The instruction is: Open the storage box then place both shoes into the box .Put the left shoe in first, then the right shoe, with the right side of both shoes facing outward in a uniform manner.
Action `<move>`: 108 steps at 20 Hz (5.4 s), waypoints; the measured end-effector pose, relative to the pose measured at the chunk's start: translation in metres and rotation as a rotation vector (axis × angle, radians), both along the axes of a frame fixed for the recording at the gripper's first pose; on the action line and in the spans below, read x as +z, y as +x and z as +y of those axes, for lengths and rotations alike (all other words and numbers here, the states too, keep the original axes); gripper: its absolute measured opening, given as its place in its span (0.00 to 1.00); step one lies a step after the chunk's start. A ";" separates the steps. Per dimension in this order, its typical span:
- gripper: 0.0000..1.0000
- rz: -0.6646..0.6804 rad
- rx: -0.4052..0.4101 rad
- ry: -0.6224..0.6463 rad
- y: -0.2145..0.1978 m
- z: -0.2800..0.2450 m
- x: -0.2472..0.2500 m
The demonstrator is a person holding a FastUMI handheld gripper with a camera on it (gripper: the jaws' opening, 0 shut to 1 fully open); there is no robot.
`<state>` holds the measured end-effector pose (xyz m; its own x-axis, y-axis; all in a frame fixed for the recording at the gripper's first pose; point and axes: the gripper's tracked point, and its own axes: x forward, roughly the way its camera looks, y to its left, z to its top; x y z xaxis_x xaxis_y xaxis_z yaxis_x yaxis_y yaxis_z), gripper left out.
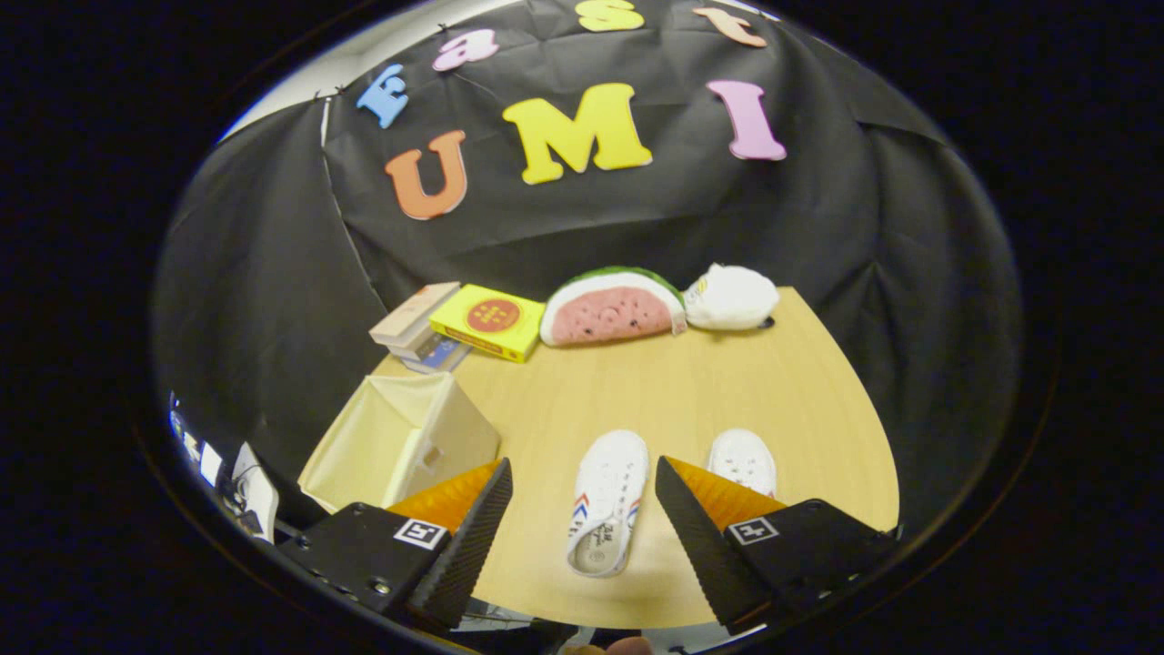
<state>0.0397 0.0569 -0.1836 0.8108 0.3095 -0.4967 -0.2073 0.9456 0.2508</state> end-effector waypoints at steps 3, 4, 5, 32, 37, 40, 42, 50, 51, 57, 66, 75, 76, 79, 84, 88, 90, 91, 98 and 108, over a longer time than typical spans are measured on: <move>0.96 0.110 -0.012 -0.022 0.005 -0.012 -0.044; 0.96 0.138 -0.006 -0.031 0.008 -0.015 -0.056; 0.96 0.165 0.001 -0.038 0.012 -0.016 -0.068; 0.00 0.609 0.178 0.162 0.053 0.019 -0.164; 0.00 0.600 0.172 0.227 0.041 0.027 -0.140; 0.00 0.561 0.165 0.242 0.027 0.025 -0.110; 0.00 0.518 0.174 0.236 0.017 0.029 -0.084; 0.00 0.373 0.246 0.248 -0.017 0.101 0.033; 0.00 0.354 0.257 0.245 -0.019 0.115 0.045; 0.00 0.305 0.307 0.238 -0.033 0.208 0.083; 0.00 0.374 0.332 0.148 -0.036 0.309 0.048; 0.00 0.486 0.312 0.056 -0.036 0.327 -0.005; 0.00 0.488 0.311 0.052 -0.036 0.328 -0.007; 0.00 0.484 0.292 0.036 -0.029 0.326 -0.011; 0.00 0.498 0.284 0.034 -0.026 0.332 -0.022; 0.01 0.498 0.271 0.010 -0.025 0.338 -0.033; 0.13 0.502 0.304 0.066 -0.027 0.351 -0.028; 0.26 0.495 0.314 0.089 -0.026 0.356 -0.026; 0.92 0.368 0.297 0.098 -0.016 0.334 0.005; 0.96 0.119 0.146 0.063 -0.014 0.189 0.056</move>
<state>0.0260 0.2459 -0.1279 0.6920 0.4530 -0.5621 -0.3068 0.8894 0.3390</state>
